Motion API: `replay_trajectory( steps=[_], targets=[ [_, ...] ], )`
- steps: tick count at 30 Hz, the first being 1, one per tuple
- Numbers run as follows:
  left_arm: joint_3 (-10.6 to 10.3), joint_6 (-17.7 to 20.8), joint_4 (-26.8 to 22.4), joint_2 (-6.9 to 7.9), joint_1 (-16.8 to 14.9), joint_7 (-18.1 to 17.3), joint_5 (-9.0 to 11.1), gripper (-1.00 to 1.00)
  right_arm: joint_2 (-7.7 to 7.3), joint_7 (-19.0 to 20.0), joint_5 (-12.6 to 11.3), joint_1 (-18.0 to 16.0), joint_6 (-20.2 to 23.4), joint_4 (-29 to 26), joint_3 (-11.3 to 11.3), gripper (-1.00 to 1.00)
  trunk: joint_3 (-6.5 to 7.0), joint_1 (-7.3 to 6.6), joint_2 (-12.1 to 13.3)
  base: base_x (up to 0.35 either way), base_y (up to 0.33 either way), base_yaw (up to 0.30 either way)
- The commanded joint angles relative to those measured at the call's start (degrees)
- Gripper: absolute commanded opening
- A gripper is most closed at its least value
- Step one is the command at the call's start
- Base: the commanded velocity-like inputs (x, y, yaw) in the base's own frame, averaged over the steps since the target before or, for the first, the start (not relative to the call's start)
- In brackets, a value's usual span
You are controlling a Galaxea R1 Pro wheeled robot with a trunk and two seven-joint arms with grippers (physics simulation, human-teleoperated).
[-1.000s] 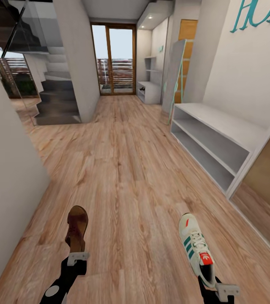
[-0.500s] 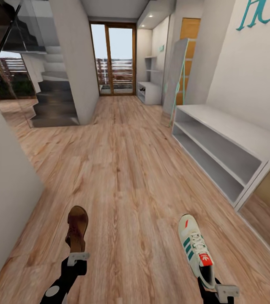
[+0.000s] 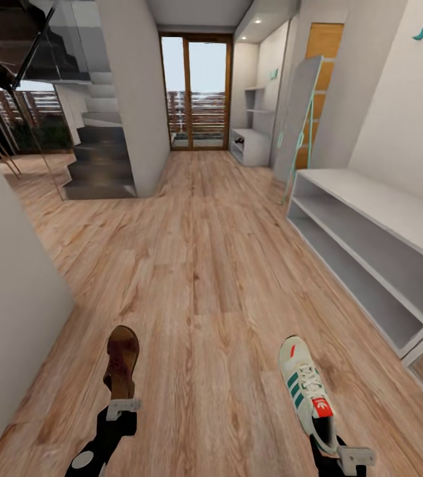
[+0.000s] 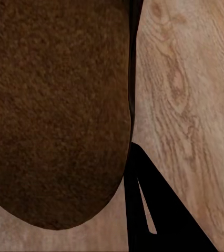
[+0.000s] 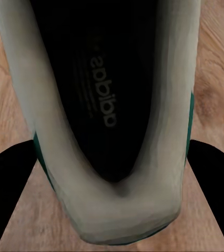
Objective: Pick up the two gym shoes and the two sandals from the corridor floor and place them onto the hallstand (shoe rack) in the corridor, making sure they are on the rack and not on the floor. Arrange them so the two gym shoes are next to each other and the two sandals are next to each other.
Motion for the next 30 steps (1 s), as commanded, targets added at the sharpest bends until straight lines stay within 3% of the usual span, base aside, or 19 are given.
replay_trajectory(
  steps=[1, 4, 7, 11, 17, 30],
  targets=[
    [0.5, -0.2, 0.0, -0.08, 0.0, -0.4, -0.6, -1.00, 0.03, 0.4, 0.4, 0.0, -0.2, 0.0, -0.5, -1.00, -0.04, 0.02, 0.0, 0.338, 0.000, 0.274],
    [0.9, -2.1, 0.0, 0.11, 1.6, -0.4, -0.4, -1.00, 0.01, 0.4, 0.4, 0.0, -0.2, 0.0, -0.5, -1.00, -0.01, 0.02, 0.0, 0.338, 0.000, 0.153],
    [2.6, -6.0, 0.0, 0.27, 4.3, -0.5, 1.8, -1.00, 0.00, 0.4, 0.4, 0.0, -0.2, 0.1, -0.5, -1.00, 0.00, 0.02, 0.0, 0.338, 0.000, 0.036],
    [3.2, -7.5, 0.0, 0.51, 7.1, -0.5, 3.5, -1.00, 0.00, 0.4, 0.5, 0.0, -0.2, 0.1, -0.4, -1.00, 0.00, 0.02, 0.0, 0.338, 0.000, 0.007],
    [2.8, -8.0, 2.6, 0.43, 7.6, -0.6, 3.6, -1.00, 0.00, 0.4, 0.4, 0.0, -0.2, 0.2, -0.4, -1.00, 0.00, 0.02, 0.0, 0.338, 0.000, 0.001],
    [2.9, -8.0, 2.5, 0.46, 7.6, -0.6, 3.7, -1.00, 0.06, 0.4, 0.4, 0.0, -0.2, 0.1, -0.4, -1.00, 0.82, 0.02, 0.0, 0.338, 0.000, 0.001]
  ],
)
